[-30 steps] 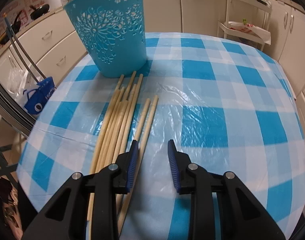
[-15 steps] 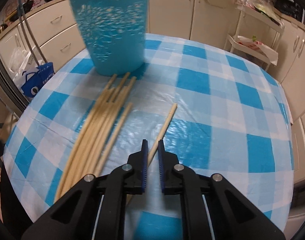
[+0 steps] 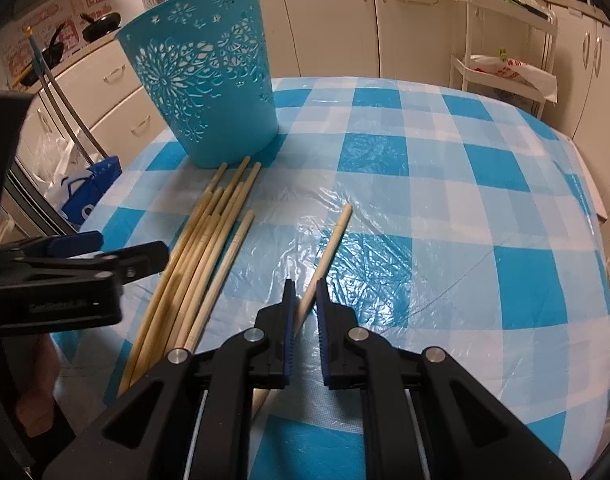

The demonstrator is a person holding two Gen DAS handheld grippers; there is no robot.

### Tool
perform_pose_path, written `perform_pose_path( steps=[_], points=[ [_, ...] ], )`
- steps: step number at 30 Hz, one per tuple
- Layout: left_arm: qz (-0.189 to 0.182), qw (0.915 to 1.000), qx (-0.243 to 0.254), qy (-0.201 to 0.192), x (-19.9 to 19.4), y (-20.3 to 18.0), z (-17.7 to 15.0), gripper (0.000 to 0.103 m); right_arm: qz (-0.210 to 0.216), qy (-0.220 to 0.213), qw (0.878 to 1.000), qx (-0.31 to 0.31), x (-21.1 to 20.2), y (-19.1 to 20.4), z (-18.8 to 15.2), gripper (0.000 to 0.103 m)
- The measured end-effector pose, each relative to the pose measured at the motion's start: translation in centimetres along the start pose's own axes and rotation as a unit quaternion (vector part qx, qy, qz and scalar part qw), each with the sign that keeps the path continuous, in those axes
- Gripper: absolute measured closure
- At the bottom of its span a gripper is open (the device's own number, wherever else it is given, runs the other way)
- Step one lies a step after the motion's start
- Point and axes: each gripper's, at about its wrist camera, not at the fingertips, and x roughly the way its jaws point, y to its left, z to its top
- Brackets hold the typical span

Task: Organize utensils
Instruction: 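Move the right gripper to a lone chopstick while the left gripper approaches the chopstick pile, then close the left gripper on one wooden chopstick while the right gripper closes on the lone chopstick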

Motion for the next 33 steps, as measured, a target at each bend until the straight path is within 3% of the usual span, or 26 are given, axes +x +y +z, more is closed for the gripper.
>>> perform_pose_path(
  steps=[3,8,12,16,17,29,33],
  points=[
    [0.003,0.9998,0.001,0.018,1.0,0.1,0.1,0.007,0.007,-0.001,1.000,0.006,-0.1,-0.2,0.0,0.092],
    [0.009,0.9999,-0.004,0.007,0.9,0.7,-0.3,0.007,0.017,-0.001,1.000,0.015,-0.1,-0.5,0.0,0.092],
    [0.023,0.9993,0.023,0.015,1.0,0.4,-0.5,0.007,0.020,-0.001,1.000,0.017,-0.1,-0.6,0.0,0.092],
    [0.028,0.9996,0.011,0.001,0.7,0.7,-0.3,0.021,0.022,-0.002,1.000,0.020,-0.2,-0.7,0.0,0.092],
    [0.023,0.9997,0.004,-0.003,0.6,1.0,-0.1,0.025,0.023,-0.002,1.000,0.020,-0.2,-0.7,0.0,0.092],
    [0.014,0.9999,-0.003,-0.008,2.5,0.6,4.3,0.026,0.030,-0.002,0.999,0.026,-0.1,-1.0,0.0,0.092],
    [0.026,0.9996,0.000,-0.007,3.5,0.0,5.7,0.033,0.034,-0.002,0.999,0.029,-0.2,-1.1,0.0,0.092]
  ],
)
